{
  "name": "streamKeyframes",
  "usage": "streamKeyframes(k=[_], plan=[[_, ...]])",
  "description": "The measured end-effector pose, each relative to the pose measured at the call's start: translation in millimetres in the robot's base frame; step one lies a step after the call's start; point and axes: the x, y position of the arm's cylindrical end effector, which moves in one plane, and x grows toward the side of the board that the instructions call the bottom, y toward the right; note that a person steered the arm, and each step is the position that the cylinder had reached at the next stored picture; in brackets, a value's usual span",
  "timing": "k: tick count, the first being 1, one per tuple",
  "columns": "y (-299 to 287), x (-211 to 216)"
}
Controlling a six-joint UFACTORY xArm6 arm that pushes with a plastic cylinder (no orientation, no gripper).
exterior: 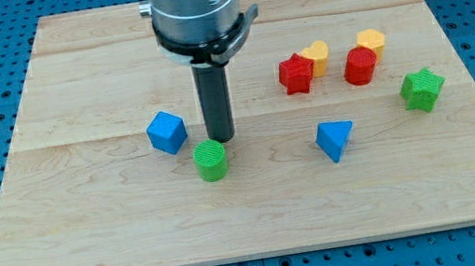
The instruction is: Push the green circle into green star
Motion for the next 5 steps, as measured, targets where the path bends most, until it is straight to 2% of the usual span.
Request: streamKeyframes(k=[3, 4, 5], plan=[[-54, 18], [-55, 41], [-32, 55]])
